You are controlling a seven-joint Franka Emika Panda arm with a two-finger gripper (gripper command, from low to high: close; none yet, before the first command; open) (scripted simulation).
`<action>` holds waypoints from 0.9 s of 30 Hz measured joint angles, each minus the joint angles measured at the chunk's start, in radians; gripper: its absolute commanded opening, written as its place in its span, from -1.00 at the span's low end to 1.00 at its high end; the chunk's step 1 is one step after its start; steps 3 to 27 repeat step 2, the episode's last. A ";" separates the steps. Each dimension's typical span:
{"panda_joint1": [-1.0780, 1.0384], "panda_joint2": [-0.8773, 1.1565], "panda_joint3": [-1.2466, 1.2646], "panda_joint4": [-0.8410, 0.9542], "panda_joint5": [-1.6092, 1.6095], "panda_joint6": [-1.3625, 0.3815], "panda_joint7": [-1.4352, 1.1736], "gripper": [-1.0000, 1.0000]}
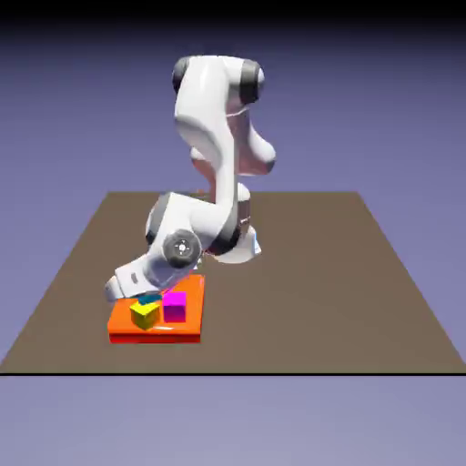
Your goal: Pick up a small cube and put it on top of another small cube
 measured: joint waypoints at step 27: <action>0.000 0.000 0.000 0.000 -0.002 0.001 0.001 1.00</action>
